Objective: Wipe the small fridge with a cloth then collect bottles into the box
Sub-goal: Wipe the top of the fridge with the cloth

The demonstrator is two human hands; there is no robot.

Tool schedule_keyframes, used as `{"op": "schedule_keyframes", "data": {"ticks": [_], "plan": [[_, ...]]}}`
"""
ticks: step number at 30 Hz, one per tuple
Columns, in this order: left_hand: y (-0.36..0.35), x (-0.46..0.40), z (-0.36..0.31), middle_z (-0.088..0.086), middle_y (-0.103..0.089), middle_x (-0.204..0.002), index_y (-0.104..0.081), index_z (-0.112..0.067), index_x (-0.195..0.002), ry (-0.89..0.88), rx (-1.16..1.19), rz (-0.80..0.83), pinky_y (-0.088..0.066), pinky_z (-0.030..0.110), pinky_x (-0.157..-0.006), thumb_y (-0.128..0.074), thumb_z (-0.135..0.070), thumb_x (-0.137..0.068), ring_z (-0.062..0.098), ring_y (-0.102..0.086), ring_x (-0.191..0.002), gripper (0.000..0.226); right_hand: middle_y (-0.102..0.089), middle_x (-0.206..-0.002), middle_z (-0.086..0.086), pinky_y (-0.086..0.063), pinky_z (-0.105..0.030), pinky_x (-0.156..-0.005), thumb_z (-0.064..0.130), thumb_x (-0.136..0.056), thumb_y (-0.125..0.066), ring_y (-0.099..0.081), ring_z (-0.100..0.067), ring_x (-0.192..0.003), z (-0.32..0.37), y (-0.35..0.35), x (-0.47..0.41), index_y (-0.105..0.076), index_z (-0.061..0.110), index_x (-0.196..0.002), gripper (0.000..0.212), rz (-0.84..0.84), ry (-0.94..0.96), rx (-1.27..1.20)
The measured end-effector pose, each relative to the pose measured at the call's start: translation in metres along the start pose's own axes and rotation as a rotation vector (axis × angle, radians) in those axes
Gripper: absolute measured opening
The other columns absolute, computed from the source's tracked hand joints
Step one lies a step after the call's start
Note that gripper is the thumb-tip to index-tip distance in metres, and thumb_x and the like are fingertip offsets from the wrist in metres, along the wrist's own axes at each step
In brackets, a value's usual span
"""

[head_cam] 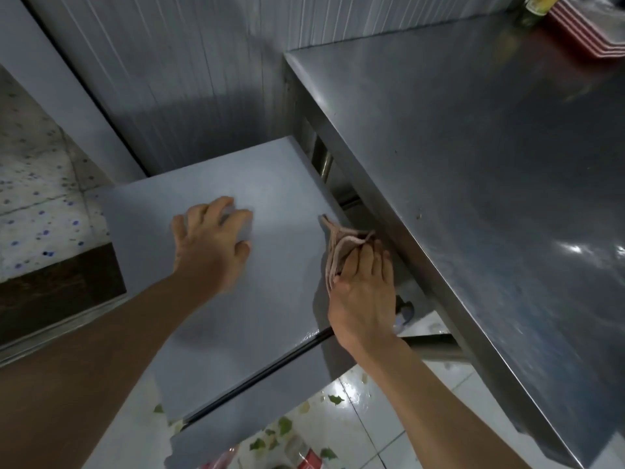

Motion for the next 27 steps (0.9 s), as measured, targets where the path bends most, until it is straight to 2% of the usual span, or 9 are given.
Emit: {"op": "schedule_keyframes", "data": {"ticks": [3, 8, 12, 14, 19, 21, 24, 27], "plan": [[0.001, -0.005, 0.019, 0.003, -0.030, -0.149, -0.045, -0.028, -0.136, 0.041, -0.006, -0.003, -0.016, 0.050, -0.106, -0.058, -0.034, -0.087, 0.033, -0.025, -0.131, 0.051, -0.032, -0.149, -0.023, -0.017, -0.042, -0.119, 0.025, -0.096, -0.047, -0.027, -0.036, -0.140, 0.003, -0.003, -0.015, -0.024, -0.005, -0.145, 0.062, -0.014, -0.017, -0.028], [-0.001, -0.004, 0.019, 0.004, -0.030, -0.150, -0.045, -0.027, -0.137, 0.016, -0.001, 0.001, -0.017, 0.052, -0.106, -0.057, -0.035, -0.088, 0.034, -0.025, -0.130, 0.051, -0.026, -0.152, -0.024, -0.030, -0.038, -0.114, 0.026, -0.094, -0.051, -0.026, -0.036, -0.141, 0.013, -0.001, -0.035, -0.019, -0.004, -0.147, 0.069, -0.001, 0.080, -0.058], [0.003, -0.004, 0.033, 0.007, -0.027, -0.150, -0.043, -0.025, -0.137, 0.089, -0.042, -0.038, -0.011, 0.064, -0.107, -0.056, -0.036, -0.088, 0.034, -0.021, -0.134, 0.052, -0.044, -0.140, -0.027, -0.044, -0.041, -0.102, 0.028, -0.086, -0.066, -0.048, -0.038, -0.127, -0.001, 0.000, 0.003, -0.038, -0.004, -0.140, 0.069, 0.005, 0.078, -0.044], [0.003, -0.006, 0.048, 0.008, -0.023, -0.151, -0.039, -0.026, -0.140, 0.144, -0.060, -0.027, -0.006, 0.066, -0.107, -0.052, -0.040, -0.089, 0.034, -0.016, -0.137, 0.054, -0.047, -0.137, -0.027, -0.045, -0.044, -0.102, 0.029, -0.082, -0.069, -0.051, -0.040, -0.123, -0.007, -0.006, 0.016, -0.042, -0.004, -0.138, 0.070, -0.003, 0.086, -0.035], [0.000, -0.009, 0.061, 0.007, -0.021, -0.152, -0.034, -0.033, -0.141, 0.130, -0.069, 0.011, -0.010, 0.061, -0.109, -0.047, -0.050, -0.088, 0.035, -0.017, -0.136, 0.058, -0.047, -0.138, -0.026, -0.042, -0.040, -0.102, 0.026, -0.087, -0.059, -0.049, -0.039, -0.126, 0.013, -0.002, -0.030, -0.042, -0.005, -0.138, 0.062, -0.122, 0.162, -0.077], [0.001, -0.008, 0.060, 0.009, -0.023, -0.151, -0.035, -0.033, -0.141, 0.106, -0.079, -0.006, -0.014, 0.057, -0.109, -0.046, -0.051, -0.088, 0.038, -0.021, -0.133, 0.057, -0.038, -0.145, -0.025, -0.035, -0.040, -0.108, 0.028, -0.091, -0.053, -0.040, -0.038, -0.133, 0.030, -0.005, -0.066, -0.033, -0.002, -0.143, 0.064, -0.111, 0.197, -0.088], [0.000, -0.009, 0.060, 0.010, -0.021, -0.152, -0.032, -0.033, -0.141, 0.099, -0.083, 0.004, -0.015, 0.052, -0.109, -0.044, -0.053, -0.088, 0.039, -0.021, -0.132, 0.058, -0.016, -0.157, -0.019, -0.018, -0.041, -0.116, 0.034, -0.096, -0.043, -0.018, -0.033, -0.144, 0.058, -0.014, -0.121, -0.012, 0.007, -0.150, 0.068, -0.049, 0.261, -0.119], [-0.003, -0.010, 0.061, 0.010, -0.019, -0.153, -0.030, -0.032, -0.142, 0.096, -0.081, 0.012, -0.016, 0.050, -0.110, -0.040, -0.053, -0.088, 0.038, -0.021, -0.132, 0.059, -0.005, -0.159, -0.014, -0.009, -0.040, -0.117, 0.038, -0.097, -0.038, -0.007, -0.030, -0.146, 0.079, -0.017, -0.166, -0.003, 0.012, -0.152, 0.070, -0.036, 0.310, -0.116]]}}
Point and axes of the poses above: each hand's wrist, its own x-axis away from the middle knuckle, its own y-axis out of the back of the hand, z = x × y, the point moved 9 cm from there along -x, towards the middle knuckle
